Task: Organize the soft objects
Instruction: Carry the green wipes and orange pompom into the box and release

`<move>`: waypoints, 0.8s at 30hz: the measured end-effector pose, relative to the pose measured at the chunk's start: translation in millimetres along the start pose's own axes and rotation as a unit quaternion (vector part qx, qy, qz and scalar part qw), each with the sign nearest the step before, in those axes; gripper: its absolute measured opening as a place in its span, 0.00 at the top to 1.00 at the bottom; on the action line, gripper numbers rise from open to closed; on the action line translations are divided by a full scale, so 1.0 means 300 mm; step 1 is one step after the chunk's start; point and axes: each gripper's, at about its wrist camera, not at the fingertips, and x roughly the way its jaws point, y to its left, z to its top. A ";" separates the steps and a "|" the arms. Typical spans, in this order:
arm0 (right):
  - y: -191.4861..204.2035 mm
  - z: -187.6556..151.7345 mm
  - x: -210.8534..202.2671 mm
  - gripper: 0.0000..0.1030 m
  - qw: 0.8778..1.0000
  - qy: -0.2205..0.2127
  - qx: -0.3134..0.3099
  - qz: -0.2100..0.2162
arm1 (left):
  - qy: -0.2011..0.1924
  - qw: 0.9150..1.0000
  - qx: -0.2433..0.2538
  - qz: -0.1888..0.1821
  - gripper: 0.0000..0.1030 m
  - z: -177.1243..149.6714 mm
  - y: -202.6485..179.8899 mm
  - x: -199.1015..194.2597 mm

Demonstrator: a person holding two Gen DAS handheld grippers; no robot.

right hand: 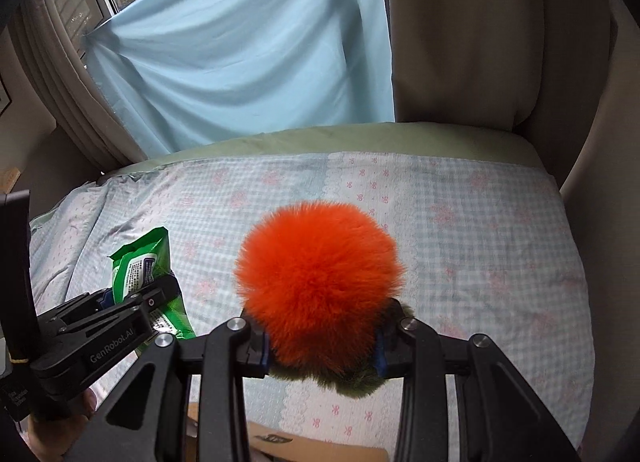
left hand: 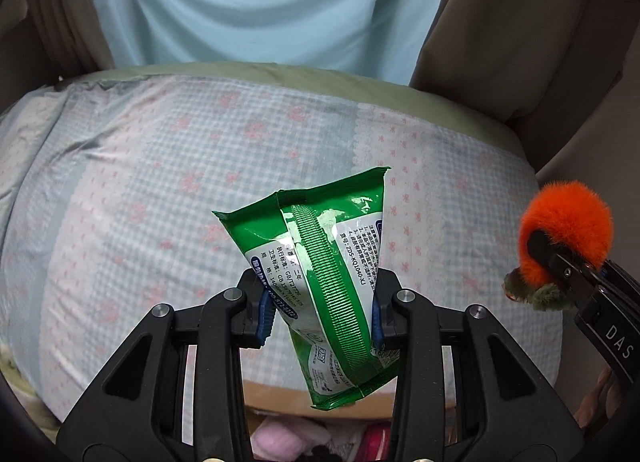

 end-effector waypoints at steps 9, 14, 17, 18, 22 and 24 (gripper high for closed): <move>0.094 -0.137 -0.336 0.68 1.000 0.003 -0.022 0.008 | -0.008 1.000 -0.007 0.000 0.68 -0.192 0.017 -0.380; 0.156 -0.253 -0.475 0.68 1.000 0.001 -0.024 0.006 | -0.016 1.000 -0.001 -0.011 0.68 -0.300 0.041 -0.544; 0.197 -0.332 -0.546 0.68 1.000 0.000 -0.021 0.000 | -0.018 1.000 0.007 -0.019 0.68 -0.368 0.068 -0.617; 0.210 -0.355 -0.566 0.68 1.000 -0.002 -0.018 -0.004 | -0.018 1.000 0.012 -0.022 0.68 -0.391 0.077 -0.638; 0.249 -0.444 -0.617 0.68 1.000 -0.005 0.000 -0.016 | -0.017 0.999 0.034 -0.027 0.68 -0.474 0.110 -0.694; 0.265 -0.484 -0.637 0.68 1.000 -0.004 0.007 -0.023 | -0.012 0.999 0.041 -0.031 0.68 -0.510 0.127 -0.706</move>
